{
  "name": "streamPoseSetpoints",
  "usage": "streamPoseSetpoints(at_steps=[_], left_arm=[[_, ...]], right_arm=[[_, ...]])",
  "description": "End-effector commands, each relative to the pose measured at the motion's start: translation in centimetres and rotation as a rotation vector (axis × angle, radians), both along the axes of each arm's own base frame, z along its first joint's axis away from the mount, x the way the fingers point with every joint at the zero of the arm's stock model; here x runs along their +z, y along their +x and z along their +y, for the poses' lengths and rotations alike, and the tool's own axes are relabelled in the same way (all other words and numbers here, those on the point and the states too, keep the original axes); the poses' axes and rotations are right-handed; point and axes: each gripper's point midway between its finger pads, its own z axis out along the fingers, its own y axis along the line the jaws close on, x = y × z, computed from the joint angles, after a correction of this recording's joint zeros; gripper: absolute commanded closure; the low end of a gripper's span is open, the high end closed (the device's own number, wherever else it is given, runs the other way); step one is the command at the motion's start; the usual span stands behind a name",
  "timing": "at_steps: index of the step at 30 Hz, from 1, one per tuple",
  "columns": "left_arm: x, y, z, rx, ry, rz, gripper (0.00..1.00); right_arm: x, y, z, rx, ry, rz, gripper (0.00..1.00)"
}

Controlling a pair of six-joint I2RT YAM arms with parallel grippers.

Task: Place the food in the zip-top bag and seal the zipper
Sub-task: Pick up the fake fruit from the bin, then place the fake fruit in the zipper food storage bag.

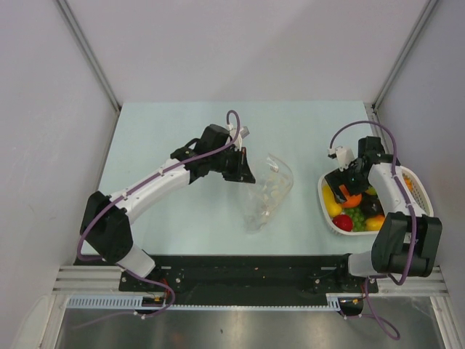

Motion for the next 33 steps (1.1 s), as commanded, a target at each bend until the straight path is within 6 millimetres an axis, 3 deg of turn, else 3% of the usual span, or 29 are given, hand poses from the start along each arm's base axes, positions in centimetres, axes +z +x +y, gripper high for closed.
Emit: streamPoseSetpoints(at_steps=[1,3,5,7,10,12,13,16,19,24,28,30,33], left_arm=[[1.6,0.5,0.2,-0.004,-0.008,-0.071,1.0],[1.5,0.5,0.3,-0.001,-0.003,-0.072,1.0],[1.4,0.4,0.4,-0.001,0.0,-0.073,1.0],[1.4,0.4,0.5,0.003,0.002,-0.075,1.0],[1.2,0.3,0.6,0.004,0.005,-0.073,1.0],[1.2,0.3,0.6,0.003,0.004,-0.075,1.0],[1.1,0.2,0.6,0.0,0.005,-0.073,1.0],[1.0,0.3,0.5,-0.007,0.007,-0.075,1.0],[1.2,0.7,0.3,-0.013,0.005,-0.09,1.0],[1.6,1.0,0.3,-0.018,0.007,-0.116,1.0],[1.8,0.9,0.5,-0.021,0.009,-0.128,1.0],[1.9,0.7,0.6,-0.028,0.007,-0.132,1.0],[1.7,0.4,0.7,-0.038,0.009,-0.128,1.0]], right_arm=[[0.6,1.1,-0.2,0.005,-0.038,-0.056,0.09],[1.5,1.3,-0.2,-0.004,-0.041,-0.071,0.16],[2.7,1.6,0.4,-0.002,-0.025,-0.095,0.3],[5.2,2.2,1.3,-0.006,0.01,-0.137,0.39],[9.9,3.4,4.6,0.026,0.128,-0.223,0.47],[12.4,3.4,7.8,0.089,0.242,-0.258,0.51],[15.0,3.9,9.9,0.141,0.287,-0.312,0.51],[19.6,3.3,16.2,0.284,0.481,-0.364,0.51],[22.6,2.2,20.9,0.425,0.632,-0.354,0.54],[22.3,1.2,25.8,0.571,0.691,-0.263,0.54],[19.5,-0.6,28.9,0.688,0.596,-0.21,0.52],[17.6,-0.6,29.2,0.709,0.535,-0.199,0.45],[16.7,0.2,28.8,0.678,0.475,-0.21,0.32]])
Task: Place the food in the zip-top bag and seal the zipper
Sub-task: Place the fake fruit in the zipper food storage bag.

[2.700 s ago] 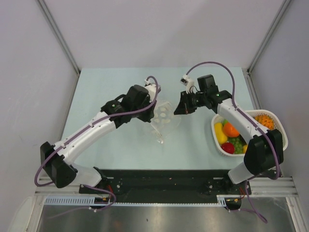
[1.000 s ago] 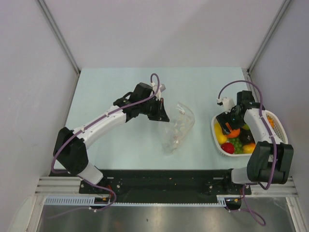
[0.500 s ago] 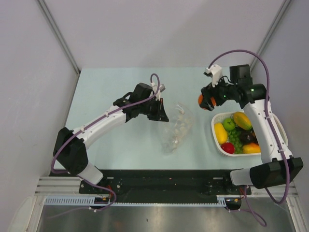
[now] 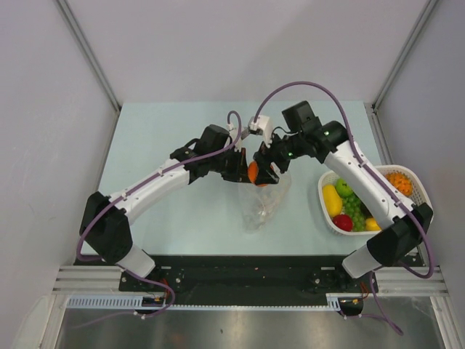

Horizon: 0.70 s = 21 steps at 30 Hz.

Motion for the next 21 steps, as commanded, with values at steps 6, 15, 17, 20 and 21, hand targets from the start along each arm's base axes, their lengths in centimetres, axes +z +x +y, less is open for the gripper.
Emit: streamPoseSetpoints(at_steps=[6,15,17,20,21], left_arm=[[2.2,-0.4,0.1,-0.049,-0.033,-0.072,1.0],[2.6,0.3,0.7,-0.019,-0.004,-0.104,1.0],[2.6,0.4,0.9,-0.009,0.01,-0.113,1.0],[2.5,0.4,1.0,-0.008,0.019,-0.11,1.0],[2.5,0.4,1.0,-0.009,0.019,-0.108,1.0]], right_arm=[[1.0,1.8,-2.0,-0.087,-0.062,-0.115,0.0],[4.0,5.9,-10.4,-0.358,0.045,-0.086,0.0],[3.3,6.1,-12.8,-0.413,0.028,-0.074,0.0],[0.6,6.3,-18.2,-0.528,-0.074,-0.065,0.0],[-0.3,6.1,-19.1,-0.536,-0.111,-0.06,0.0]])
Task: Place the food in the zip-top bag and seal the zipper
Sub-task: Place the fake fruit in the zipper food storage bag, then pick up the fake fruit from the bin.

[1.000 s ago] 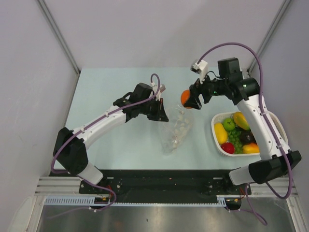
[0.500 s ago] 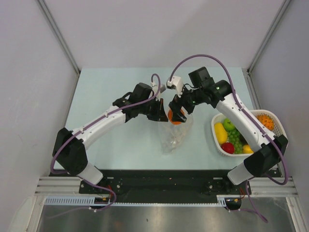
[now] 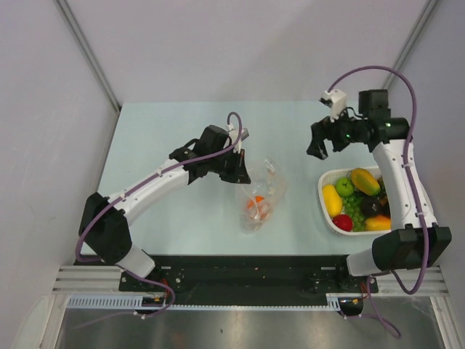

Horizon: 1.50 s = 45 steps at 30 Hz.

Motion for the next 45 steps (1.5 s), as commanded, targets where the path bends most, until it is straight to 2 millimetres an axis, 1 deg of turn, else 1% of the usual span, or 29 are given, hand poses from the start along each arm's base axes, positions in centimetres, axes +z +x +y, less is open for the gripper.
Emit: streamPoseSetpoints(at_steps=[1,2,4,5,8,9,11,15,16,19,23,26,28,29,30,31,32,33,34,36,37,38,39,40,41,42,43,44,45], left_arm=[[2.7,0.4,0.2,-0.002,-0.021,-0.078,1.0],[2.6,0.4,0.2,-0.002,-0.021,-0.074,1.0],[2.5,0.4,0.1,-0.005,-0.022,-0.068,1.0],[2.4,0.4,0.1,-0.004,-0.022,-0.064,1.0],[2.3,0.5,0.0,-0.002,-0.022,-0.061,1.0],[2.4,0.7,0.1,0.008,-0.016,-0.065,1.0],[2.2,1.1,0.3,0.03,-0.003,-0.067,1.0],[1.8,1.4,0.5,0.051,0.019,-0.069,1.0],[1.8,1.5,0.6,0.056,0.02,-0.068,1.0],[1.5,1.6,0.9,0.065,0.039,-0.073,1.0],[1.1,1.7,1.4,0.068,0.078,-0.075,1.0],[1.2,1.5,1.6,0.054,0.088,-0.08,1.0],[1.3,1.4,1.5,0.037,0.085,-0.086,1.0],[1.4,1.4,1.5,0.038,0.085,-0.084,1.0],[1.2,1.4,1.6,0.042,0.091,-0.08,1.0],[1.2,1.3,1.6,0.039,0.089,-0.081,1.0],[1.2,1.0,1.4,0.026,0.08,-0.072,1.0],[1.5,1.0,1.3,0.02,0.069,-0.079,1.0],[1.5,0.8,1.3,0.014,0.062,-0.076,1.0],[1.7,0.7,1.1,0.011,0.049,-0.076,1.0],[1.9,0.8,1.1,0.013,0.046,-0.084,1.0],[1.9,1.0,1.3,0.027,0.057,-0.09,1.0],[1.9,1.1,1.4,0.03,0.061,-0.091,1.0],[1.9,1.2,1.4,0.032,0.067,-0.093,1.0],[1.9,1.2,1.4,0.029,0.068,-0.093,1.0],[2.0,1.3,1.4,0.03,0.071,-0.098,1.0],[2.0,1.3,1.4,0.027,0.071,-0.1,1.0],[2.0,1.4,1.4,0.025,0.073,-0.106,1.0],[2.1,1.4,1.4,0.025,0.073,-0.11,1.0]], right_arm=[[-2.6,-1.2,-7.1,-0.143,-0.116,0.035,0.0],[-4.2,-1.6,-8.7,-0.178,-0.154,0.073,0.0],[-5.7,-1.9,-12.3,-0.242,-0.212,0.104,0.0],[-6.8,-2.4,-13.5,-0.26,-0.232,0.134,0.0],[-8.8,-2.6,-17.0,-0.319,-0.306,0.169,0.0],[-9.8,-2.4,-17.6,-0.32,-0.321,0.184,0.0],[-10.9,-2.3,-18.7,-0.339,-0.354,0.204,0.0],[-13.0,-0.7,-20.0,-0.366,-0.392,0.186,0.0],[-14.2,-0.5,-20.1,-0.369,-0.39,0.212,0.0],[-15.2,0.6,-20.9,-0.39,-0.403,0.214,0.0],[-17.4,0.9,-21.0,-0.368,-0.398,0.257,0.02],[-18.2,0.5,-21.2,-0.364,-0.412,0.278,0.09],[-18.2,0.4,-21.2,-0.364,-0.415,0.278,0.18],[-18.1,0.2,-21.1,-0.362,-0.415,0.277,0.24],[-17.9,0.1,-21.0,-0.363,-0.411,0.275,0.35],[-17.6,0.1,-20.8,-0.361,-0.398,0.268,0.4],[-16.6,0.1,-20.6,-0.367,-0.388,0.256,0.45],[-16.1,0.1,-20.3,-0.366,-0.374,0.251,0.52],[-15.4,0.3,-19.8,-0.358,-0.348,0.236,0.55],[-12.8,0.5,-18.9,-0.36,-0.305,0.199,0.61],[-11.7,0.8,-17.5,-0.331,-0.261,0.177,0.62],[-11.0,0.5,-16.5,-0.312,-0.236,0.182,0.62],[-8.7,0.9,-15.5,-0.301,-0.21,0.132,0.63],[-7.6,1.0,-13.8,-0.259,-0.166,0.114,0.64],[-6.6,0.7,-11.5,-0.203,-0.141,0.106,0.64],[-4.2,0.8,-9.5,-0.158,-0.101,0.052,0.65],[-3.1,0.5,-7.8,-0.131,-0.073,0.038,0.65],[-1.9,0.2,-4.8,-0.062,-0.047,0.011,0.65],[-0.1,0.1,-3.0,-0.02,-0.009,-0.028,0.65]])
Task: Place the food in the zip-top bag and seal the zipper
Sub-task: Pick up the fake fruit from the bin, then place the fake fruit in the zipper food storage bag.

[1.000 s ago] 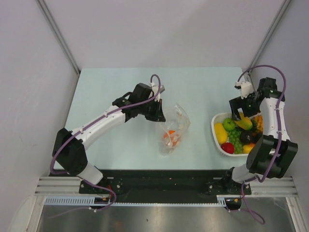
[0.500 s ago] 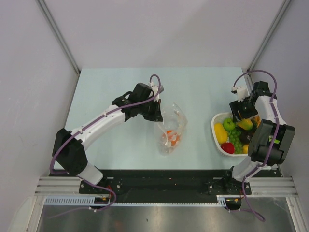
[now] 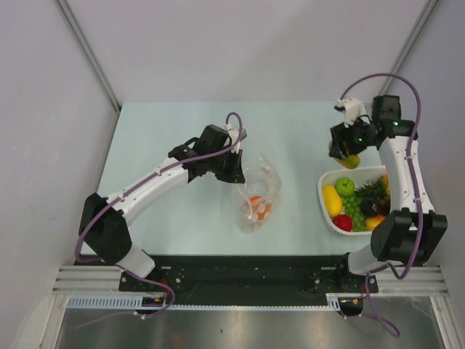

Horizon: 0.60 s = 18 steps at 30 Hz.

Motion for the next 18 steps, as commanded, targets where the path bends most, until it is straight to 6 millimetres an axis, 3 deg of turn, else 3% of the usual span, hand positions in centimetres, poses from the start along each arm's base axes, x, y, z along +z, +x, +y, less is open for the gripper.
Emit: streamPoseSetpoints(at_steps=[1,4,6,10,13,17,18], left_arm=[[2.7,1.0,-0.4,-0.016,-0.03,-0.085,1.0],[2.9,1.1,-0.5,-0.025,-0.028,-0.091,1.0],[2.9,1.2,-0.5,-0.026,-0.025,-0.089,1.0],[3.5,1.6,-0.6,-0.026,-0.024,-0.109,1.0],[3.5,1.6,-0.6,-0.03,-0.02,-0.106,1.0],[3.8,1.0,-0.9,-0.052,-0.039,-0.091,1.0],[3.9,1.0,-1.0,-0.06,-0.046,-0.091,1.0]], right_arm=[[9.4,-2.2,11.3,0.246,0.223,-0.171,0.65],[12.7,-4.1,18.0,0.438,0.285,-0.247,0.65],[13.4,-6.0,22.1,0.549,0.322,-0.244,0.65],[13.0,-7.8,26.6,0.669,0.365,-0.196,0.65],[11.2,-8.5,29.2,0.733,0.347,-0.155,0.65],[8.2,-8.3,30.4,0.757,0.285,-0.126,0.61],[7.1,-8.4,30.5,0.751,0.282,-0.102,0.55]])
